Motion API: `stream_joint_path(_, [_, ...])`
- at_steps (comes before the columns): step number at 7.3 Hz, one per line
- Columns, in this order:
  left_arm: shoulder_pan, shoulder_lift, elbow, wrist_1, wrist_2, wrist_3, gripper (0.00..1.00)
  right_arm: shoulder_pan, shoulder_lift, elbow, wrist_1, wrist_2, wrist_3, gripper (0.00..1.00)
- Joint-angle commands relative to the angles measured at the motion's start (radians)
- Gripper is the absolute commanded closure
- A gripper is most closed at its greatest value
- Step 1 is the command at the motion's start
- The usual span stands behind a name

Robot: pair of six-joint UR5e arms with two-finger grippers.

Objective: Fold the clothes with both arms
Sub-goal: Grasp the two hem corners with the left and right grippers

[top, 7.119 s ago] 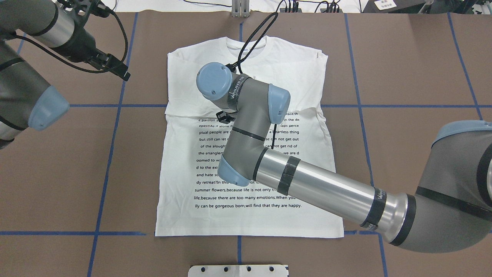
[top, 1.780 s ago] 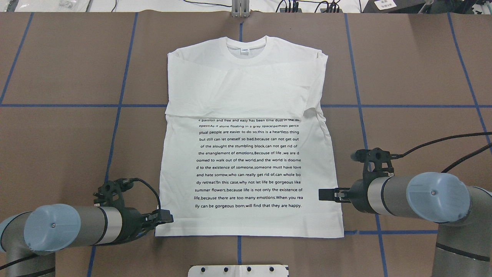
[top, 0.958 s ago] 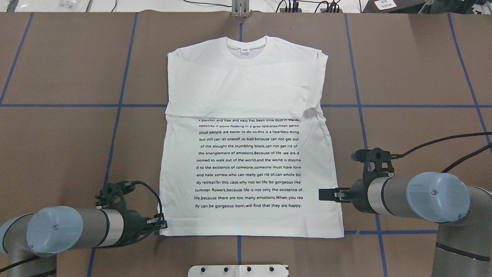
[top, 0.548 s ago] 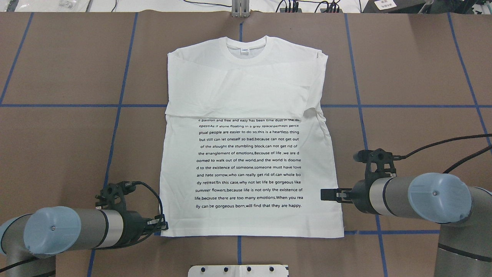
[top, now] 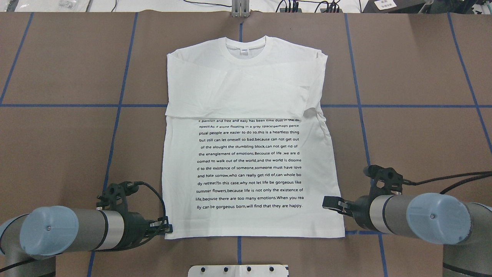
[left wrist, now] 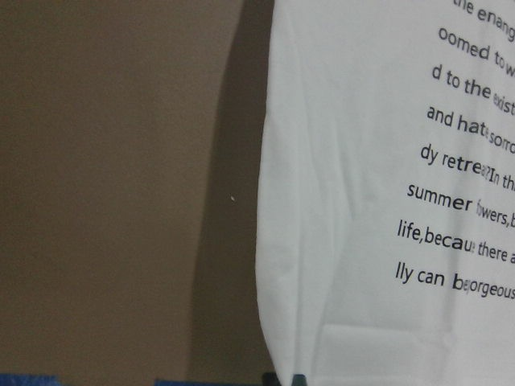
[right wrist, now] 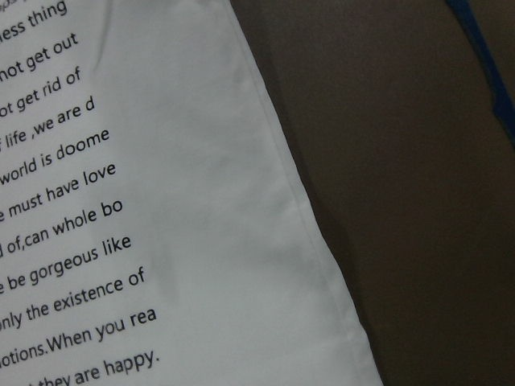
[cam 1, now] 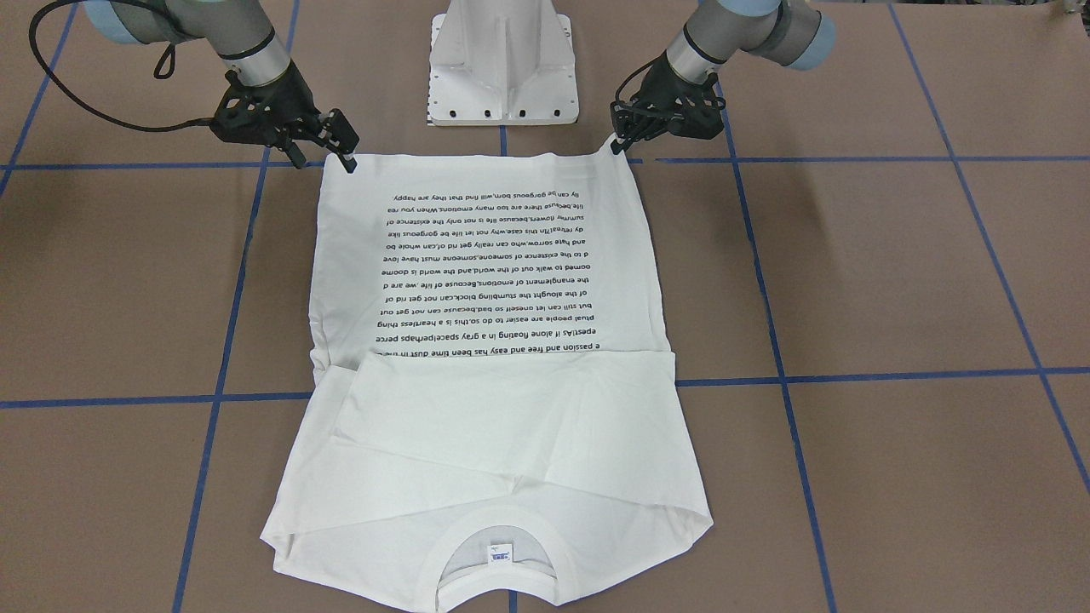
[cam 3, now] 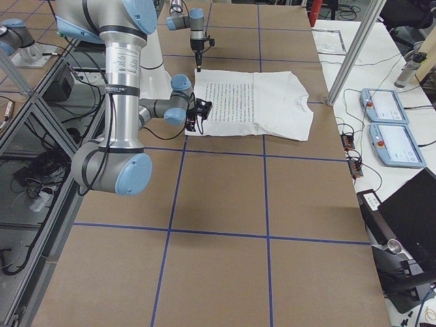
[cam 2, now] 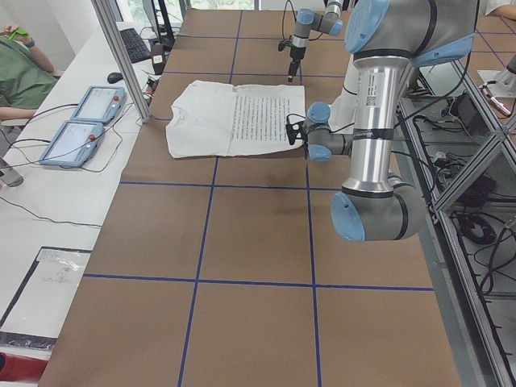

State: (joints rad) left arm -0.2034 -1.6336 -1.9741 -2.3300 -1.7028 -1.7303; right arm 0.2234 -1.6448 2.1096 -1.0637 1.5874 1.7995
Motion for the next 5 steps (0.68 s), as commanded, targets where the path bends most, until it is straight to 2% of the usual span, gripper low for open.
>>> stream_joint_path(1, [-0.001, -0.002, -0.003, 0.000, -0.001, -0.002, 1.00, -0.105, -0.001, 0.001, -0.010, -0.151, 0.208, 0.04])
stream_joint_path(2, [-0.001, -0.002, -0.003, 0.000, 0.000, -0.002, 1.00, -0.128, -0.021, 0.001, -0.019, -0.197, 0.230, 0.06])
stream_joint_path(4, [0.001, -0.002, -0.003, -0.003, 0.000, -0.002, 1.00, -0.137, -0.033, -0.002, -0.034, -0.205, 0.302, 0.17])
stream_joint_path(5, [0.001, -0.002, -0.003, -0.005, 0.000, -0.002, 1.00, -0.144, -0.035, -0.005, -0.035, -0.205, 0.326, 0.18])
